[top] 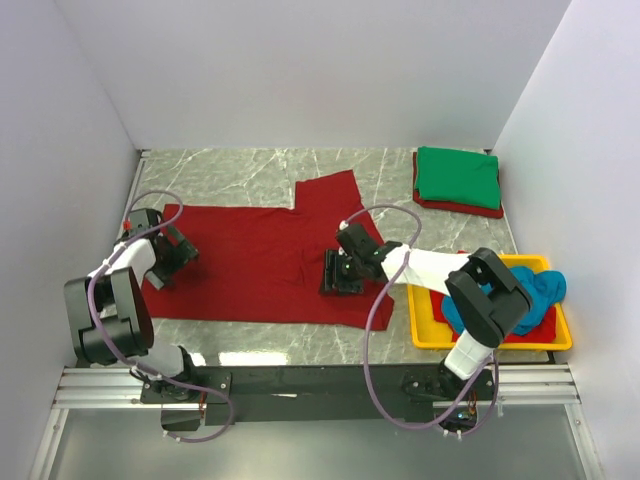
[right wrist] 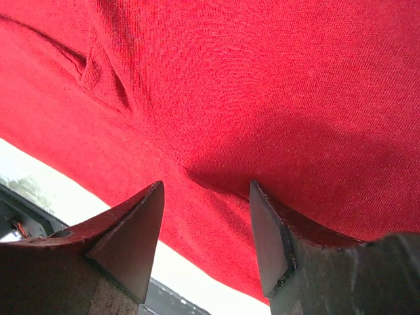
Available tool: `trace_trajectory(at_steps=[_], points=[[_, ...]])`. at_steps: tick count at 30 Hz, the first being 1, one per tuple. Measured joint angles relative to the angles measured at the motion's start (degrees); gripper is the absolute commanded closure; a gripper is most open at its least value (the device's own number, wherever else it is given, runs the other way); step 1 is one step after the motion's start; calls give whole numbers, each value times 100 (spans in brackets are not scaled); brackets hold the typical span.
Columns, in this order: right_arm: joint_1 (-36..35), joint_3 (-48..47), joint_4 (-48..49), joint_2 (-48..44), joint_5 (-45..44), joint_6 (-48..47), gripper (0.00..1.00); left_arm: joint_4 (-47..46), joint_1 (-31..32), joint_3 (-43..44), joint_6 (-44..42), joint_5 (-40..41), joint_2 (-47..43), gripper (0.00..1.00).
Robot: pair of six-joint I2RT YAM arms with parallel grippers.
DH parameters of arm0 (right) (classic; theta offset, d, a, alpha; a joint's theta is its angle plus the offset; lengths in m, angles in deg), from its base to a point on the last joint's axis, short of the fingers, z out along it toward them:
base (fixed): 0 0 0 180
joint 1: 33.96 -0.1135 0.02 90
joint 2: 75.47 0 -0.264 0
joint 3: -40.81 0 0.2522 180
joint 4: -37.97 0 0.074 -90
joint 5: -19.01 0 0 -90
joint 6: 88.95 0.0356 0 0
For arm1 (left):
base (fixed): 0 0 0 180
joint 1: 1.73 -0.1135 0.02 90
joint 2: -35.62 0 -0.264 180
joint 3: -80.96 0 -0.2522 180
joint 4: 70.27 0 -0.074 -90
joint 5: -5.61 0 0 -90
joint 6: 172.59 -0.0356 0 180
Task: Fold and stack the t-shirts
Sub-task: Fold the tshirt
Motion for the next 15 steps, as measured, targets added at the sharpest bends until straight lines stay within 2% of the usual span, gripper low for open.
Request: trace_trajectory(at_steps=[8,15], points=[[-361,350,-37,-369,-197,243,38,660,-4,-197,37,111,-634,7],[-678,258,-942,-629,-516,275,37,909,-4,-188,153,59,-1193,6]])
